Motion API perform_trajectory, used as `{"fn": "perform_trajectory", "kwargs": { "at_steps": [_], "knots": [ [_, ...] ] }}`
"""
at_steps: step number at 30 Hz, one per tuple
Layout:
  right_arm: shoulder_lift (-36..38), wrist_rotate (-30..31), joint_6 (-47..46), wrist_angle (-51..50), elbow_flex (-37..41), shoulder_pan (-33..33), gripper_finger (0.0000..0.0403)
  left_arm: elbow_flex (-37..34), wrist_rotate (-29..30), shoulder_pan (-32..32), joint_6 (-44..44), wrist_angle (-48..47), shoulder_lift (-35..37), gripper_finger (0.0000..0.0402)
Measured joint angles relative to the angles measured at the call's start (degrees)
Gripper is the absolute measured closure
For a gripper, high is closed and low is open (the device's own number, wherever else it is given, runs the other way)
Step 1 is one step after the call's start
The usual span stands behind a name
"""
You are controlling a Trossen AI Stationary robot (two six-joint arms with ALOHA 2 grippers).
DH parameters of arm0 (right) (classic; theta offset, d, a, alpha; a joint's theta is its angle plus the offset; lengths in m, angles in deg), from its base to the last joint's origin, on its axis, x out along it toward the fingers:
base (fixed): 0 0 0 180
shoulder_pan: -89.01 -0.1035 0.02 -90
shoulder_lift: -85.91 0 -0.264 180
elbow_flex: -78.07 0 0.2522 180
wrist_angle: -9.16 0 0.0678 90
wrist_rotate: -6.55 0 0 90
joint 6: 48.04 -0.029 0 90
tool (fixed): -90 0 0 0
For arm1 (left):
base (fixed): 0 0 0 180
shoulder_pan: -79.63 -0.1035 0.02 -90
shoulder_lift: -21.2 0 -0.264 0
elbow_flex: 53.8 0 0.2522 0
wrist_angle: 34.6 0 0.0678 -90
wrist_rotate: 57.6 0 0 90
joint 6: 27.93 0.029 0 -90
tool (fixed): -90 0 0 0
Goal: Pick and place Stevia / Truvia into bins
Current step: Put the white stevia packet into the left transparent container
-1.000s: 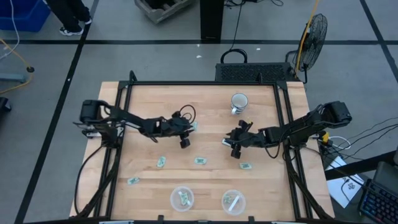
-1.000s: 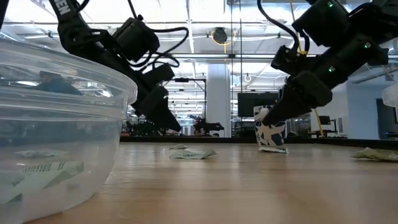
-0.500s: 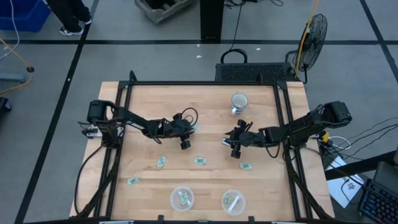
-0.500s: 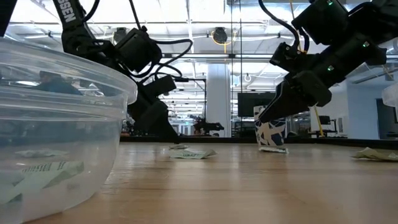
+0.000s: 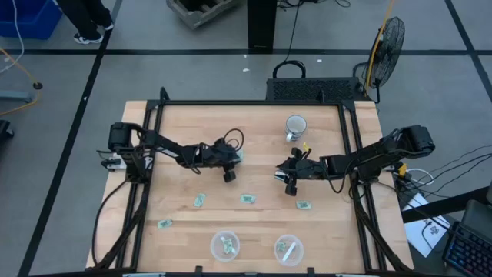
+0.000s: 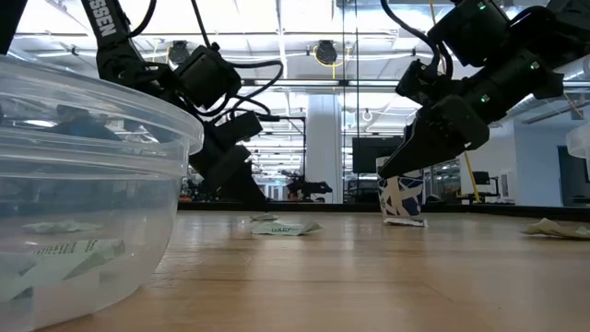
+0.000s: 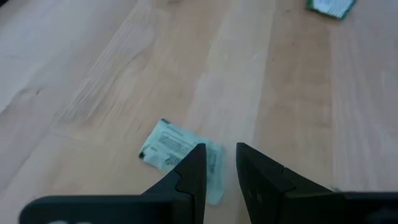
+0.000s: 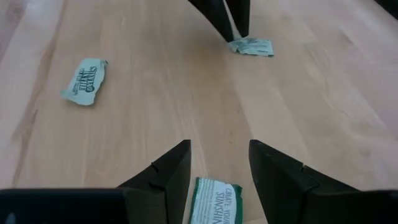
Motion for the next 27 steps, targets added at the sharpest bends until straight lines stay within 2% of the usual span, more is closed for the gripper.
{"fn": "perform_trajectory", "kwargs": {
  "at_steps": [15,22,27],
  "knots": [
    [0.0,0.0,0.0,0.0,0.0,0.0,0.0247,0.0,-0.1,0.0,-0.4,-0.5,-0.2,0.0309],
    [0.0,0.0,0.0,-0.2,0.0,0.0,0.0247,0.2,0.1,0.0,-1.4,3.1,-5.3,0.0309],
    [0.0,0.0,0.0,-0.2,0.0,0.0,0.0248,0.2,1.0,0.0,-1.9,3.9,-6.3,0.0309]
  ]
}}
